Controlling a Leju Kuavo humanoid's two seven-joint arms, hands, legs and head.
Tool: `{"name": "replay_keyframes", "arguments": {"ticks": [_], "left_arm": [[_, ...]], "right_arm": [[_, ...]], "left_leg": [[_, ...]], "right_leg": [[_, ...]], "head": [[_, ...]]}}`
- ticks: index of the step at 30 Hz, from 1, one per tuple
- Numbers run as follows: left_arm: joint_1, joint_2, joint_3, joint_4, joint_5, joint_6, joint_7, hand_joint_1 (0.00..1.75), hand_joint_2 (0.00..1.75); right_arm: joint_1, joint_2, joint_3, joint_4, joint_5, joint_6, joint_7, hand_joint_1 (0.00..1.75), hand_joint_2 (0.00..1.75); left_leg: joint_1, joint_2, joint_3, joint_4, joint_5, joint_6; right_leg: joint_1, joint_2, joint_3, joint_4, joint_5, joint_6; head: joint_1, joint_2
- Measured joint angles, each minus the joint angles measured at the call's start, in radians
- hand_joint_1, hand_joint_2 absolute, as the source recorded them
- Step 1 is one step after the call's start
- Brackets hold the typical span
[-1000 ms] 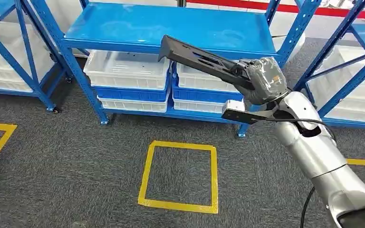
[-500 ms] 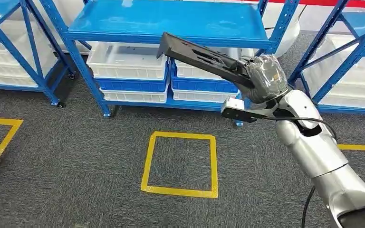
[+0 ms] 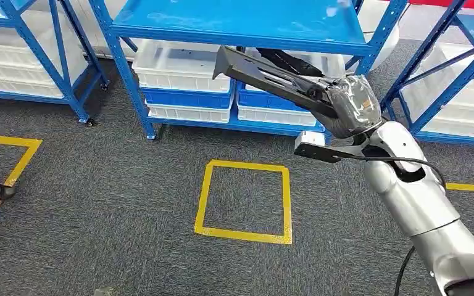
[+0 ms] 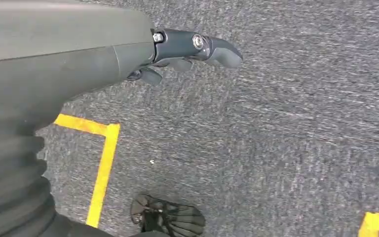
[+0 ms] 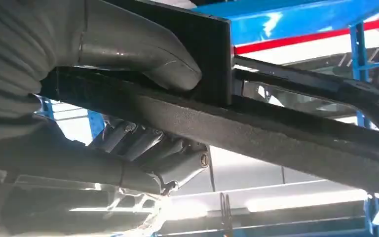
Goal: Take the parts from the cabinet and place them on the table.
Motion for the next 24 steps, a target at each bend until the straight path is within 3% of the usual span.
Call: {"name": "replay_keyframes", "arguments": {"ticks": [1, 2, 3, 4, 5, 6, 8, 9, 11, 12, 13, 14, 15, 17, 18, 19, 20, 23, 24], "left_arm": [[0.0, 0.0, 0.0, 0.0, 0.0, 0.0, 0.0, 0.0, 1.75], [0.0, 0.0, 0.0, 0.0, 0.0, 0.0, 0.0, 0.0, 1.75], [-0.001, 0.0, 0.0, 0.0, 0.0, 0.0, 0.0, 0.0, 1.75], [-0.001, -0.001, 0.0, 0.0, 0.0, 0.0, 0.0, 0.0, 1.75], [0.0, -0.001, 0.0, 0.0, 0.0, 0.001, 0.0, 0.0, 1.75], [0.0, -0.001, 0.0, 0.0, 0.0, 0.001, 0.0, 0.0, 1.75], [0.002, -0.001, 0.001, 0.0, 0.0, 0.001, 0.0, 0.0, 1.75], [0.004, 0.001, 0.001, 0.0, 0.0, 0.002, 0.0, 0.0, 1.75], [0.005, 0.0, 0.001, 0.0, 0.0, 0.001, 0.0, 0.0, 1.75], [0.005, 0.0, 0.001, 0.0, 0.0, 0.002, 0.0, 0.0, 1.75], [0.005, 0.0, 0.001, 0.0, 0.0, 0.002, 0.0, 0.0, 1.75], [0.005, 0.0, 0.001, 0.0, 0.0, 0.002, 0.002, 0.0, 1.75], [0.005, 0.0, 0.002, 0.0, 0.0, 0.002, 0.003, 0.0, 1.75], [0.004, 0.001, 0.002, 0.0, 0.0, 0.003, 0.008, 0.0, 1.75], [0.002, 0.001, 0.003, 0.0, 0.0, 0.003, 0.008, 0.0, 1.75], [-0.002, 0.0, 0.003, 0.0, -0.001, 0.003, 0.008, 0.0, 1.75], [-0.004, 0.001, 0.003, -0.002, -0.001, 0.003, 0.008, 0.0, 1.75], [-0.004, 0.001, 0.003, -0.002, -0.001, 0.005, 0.008, 0.0, 1.75], [-0.003, -0.002, 0.003, -0.002, 0.0, 0.005, 0.008, 0.0, 1.75]], "right_arm": [[0.0, -0.001, 0.0, 0.0, 0.0, 0.0, 0.0, 1.75, 1.75], [0.0, -0.002, -0.001, 0.0, 0.0, 0.0, 0.0, 1.75, 1.75], [-0.002, -0.002, -0.003, 0.0, 0.0, 0.0, 0.0, 1.75, 1.75], [-0.003, -0.001, -0.005, -0.002, 0.0, 0.0, 0.0, 1.75, 1.75], [-0.001, -0.001, -0.008, -0.005, 0.0, 0.0, 0.0, 1.75, 1.75], [-0.003, -0.001, -0.009, -0.006, 0.0, 0.0, 0.0, 1.75, 1.75], [-0.003, -0.002, -0.008, -0.005, 0.0, 0.0, 0.0, 1.75, 1.75], [-0.004, -0.001, -0.006, -0.005, 0.0, 0.002, 0.0, 1.75, 1.75], [-0.002, 0.002, -0.006, -0.006, 0.0, 0.003, 0.0, 1.75, 1.75], [-0.002, 0.004, -0.006, -0.006, 0.001, 0.003, 0.0, 1.75, 1.75], [-0.001, 0.005, -0.006, -0.006, 0.005, 0.003, 0.0, 1.75, 1.75], [0.001, 0.006, -0.006, -0.006, 0.01, 0.003, 0.0, 1.75, 1.75], [0.002, 0.006, -0.006, -0.006, 0.015, 0.003, 0.002, 1.75, 1.75], [0.0, 0.006, -0.007, -0.006, 0.023, 0.004, 0.003, 1.75, 1.75], [-0.004, 0.007, -0.008, -0.006, 0.025, 0.005, 0.004, 1.75, 1.75], [-0.007, 0.008, -0.01, -0.01, 0.026, 0.006, 0.004, 1.75, 1.75], [-0.01, 0.008, -0.014, -0.013, 0.023, 0.01, 0.004, 1.75, 1.75], [-0.014, 0.013, -0.021, -0.013, 0.009, 0.024, 0.004, 1.75, 1.75], [-0.011, 0.013, -0.023, -0.013, 0.003, 0.028, 0.003, 1.75, 1.75]], "left_leg": [[-0.002, 0.0, -0.011, 0.0, 0.009, -0.001], [-0.004, 0.0, -0.021, 0.0, 0.02, -0.003], [-0.004, 0.0, -0.026, 0.001, 0.028, -0.005], [-0.008, -0.001, -0.034, 0.001, 0.035, -0.012], [-0.006, 0.001, -0.035, -0.003, 0.047, -0.017], [-0.006, 0.001, -0.037, -0.007, 0.058, -0.023], [-0.008, -0.003, -0.048, -0.009, 0.079, -0.034], [-0.002, -0.004, -0.062, 0.0, 0.054, -0.038], [0.004, -0.001, -0.09, 0.102, -0.081, -0.052], [0.007, 0.0, -0.106, 0.179, -0.136, -0.058], [0.009, 0.0, -0.119, 0.257, -0.169, -0.066], [0.012, 0.0, -0.119, 0.306, -0.17, -0.071], [0.017, 0.001, -0.101, 0.314, -0.141, -0.076], [0.028, 0.002, -0.015, 0.226, -0.073, -0.082], [0.031, 0.002, 0.047, 0.15, -0.07, -0.083], [0.031, -0.001, 0.109, 0.066, -0.115, -0.083], [0.023, -0.005, 0.137, 0.01, -0.136, -0.072], [0.007, -0.003, 0.114, 0.014, -0.111, -0.038], [0.018, 0.004, 0.102, 0.002, -0.09, -0.021]], "right_leg": [[0.002, 0.0, 0.046, -0.057, 0.029, 0.006], [0.006, 0.0, 0.112, -0.147, 0.054, 0.007], [0.009, 0.001, 0.176, -0.235, 0.054, -0.002], [0.016, 0.002, 0.23, -0.311, 0.025, -0.018], [0.029, 0.003, 0.231, -0.328, 0.026, -0.024], [0.029, 0.003, 0.223, -0.326, 0.033, -0.025], [0.024, 0.003, 0.198, -0.33, 0.053, -0.041], [0.002, -0.003, 0.196, -0.332, 0.068, -0.051], [0.005, -0.004, 0.166, -0.331, 0.095, -0.074], [0.006, -0.005, 0.151, -0.33, 0.107, -0.075], [0.007, -0.005, 0.136, -0.33, 0.119, -0.074], [0.007, -0.006, 0.121, -0.328, 0.13, -0.072], [0.006, -0.007, 0.104, -0.326, 0.143, -0.068], [0.001, -0.007, 0.07, -0.317, 0.163, -0.058], [0.0, -0.006, 0.058, -0.308, 0.17, -0.05], [0.002, -0.006, 0.046, -0.3, 0.175, -0.043], [0.005, -0.008, 0.041, -0.295, 0.183, -0.035], [0.008, -0.01, 0.04, -0.313, 0.22, -0.006], [0.008, -0.013, 0.029, -0.307, 0.215, -0.003]], "head": [[0.0, 0.0], [-0.001, 0.0], [0.0, 0.0], [-0.001, 0.0], [-0.005, 0.0], [0.0, 0.0], [-0.002, 0.0], [0.0, 0.0], [-0.011, 0.0], [-0.011, 0.0], [-0.012, 0.0], [-0.011, 0.0], [-0.013, 0.0], [-0.013, 0.0], [-0.013, 0.0], [-0.015, 0.0], [-0.014, 0.0], [-0.013, 0.0], [-0.013, 0.0]]}}
